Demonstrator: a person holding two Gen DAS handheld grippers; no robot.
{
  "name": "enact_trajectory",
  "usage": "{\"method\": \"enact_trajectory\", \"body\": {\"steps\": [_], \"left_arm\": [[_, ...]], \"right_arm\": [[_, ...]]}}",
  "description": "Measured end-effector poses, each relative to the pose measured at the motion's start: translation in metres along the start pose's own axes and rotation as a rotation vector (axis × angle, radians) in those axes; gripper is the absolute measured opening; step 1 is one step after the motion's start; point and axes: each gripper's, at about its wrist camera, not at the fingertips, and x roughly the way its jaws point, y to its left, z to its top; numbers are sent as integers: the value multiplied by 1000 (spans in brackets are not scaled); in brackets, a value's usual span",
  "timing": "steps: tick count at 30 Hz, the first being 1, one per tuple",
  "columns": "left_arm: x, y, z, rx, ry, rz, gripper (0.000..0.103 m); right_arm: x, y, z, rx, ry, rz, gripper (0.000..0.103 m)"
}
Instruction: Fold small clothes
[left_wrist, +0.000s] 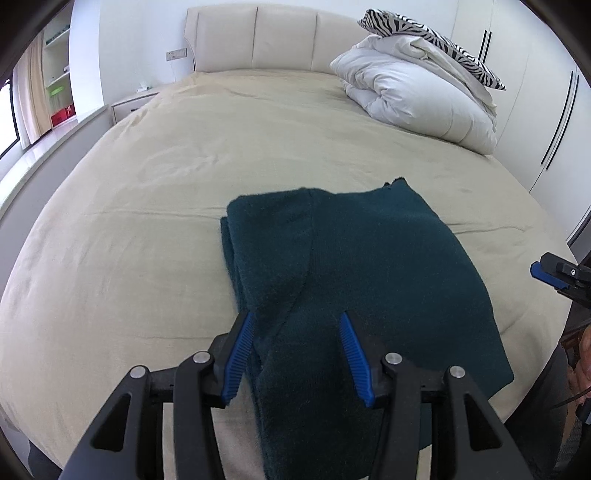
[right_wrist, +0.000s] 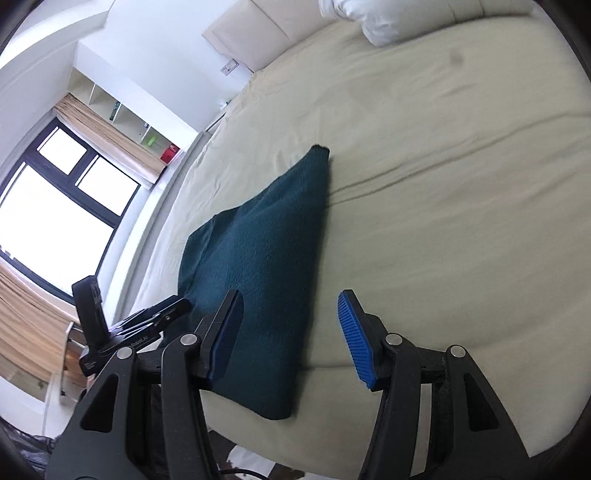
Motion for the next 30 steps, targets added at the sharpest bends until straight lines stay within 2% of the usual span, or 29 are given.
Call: {"method": "enact_trajectory", "body": {"steps": [2,3,4,5,7,10,15,17,19,23,25,30], "left_arm": [[-18,5,1,-3,-79,28,79],[-28,7,1,-3,-129,46,85],[-42,8,1,0,-198,71,98],[-53,9,2,5,-250,93,103],[-75,9,4,20,-351,141,103],[-96,7,10,32,-428,203,103],[-121,1,14,39,-488,314,103],[-135,0,13,26,-523,309,103],[-144,2,13,-14,-512,286,103],[-136,9,16,-56,-432,230,103],[-127,13,15,-86,-396,255,103],[-90,29,10,-143,-232,275,103]], "right_arm": [[-11,14,5,-69,-57,-64,53],[-17,25,8,-109,-99,-107,54],[-24,34,11,-138,-137,-141,60],[-31,41,12,-164,-183,-174,66],[-47,54,12,-197,-290,-216,84],[-71,68,10,-206,-460,-284,100],[-94,83,11,-214,-608,-424,103],[-99,87,12,-221,-618,-453,103],[-102,92,14,-237,-605,-434,103],[-95,98,15,-246,-510,-387,103],[-80,98,16,-241,-435,-378,103],[-46,96,6,-217,-281,-387,103]]}}
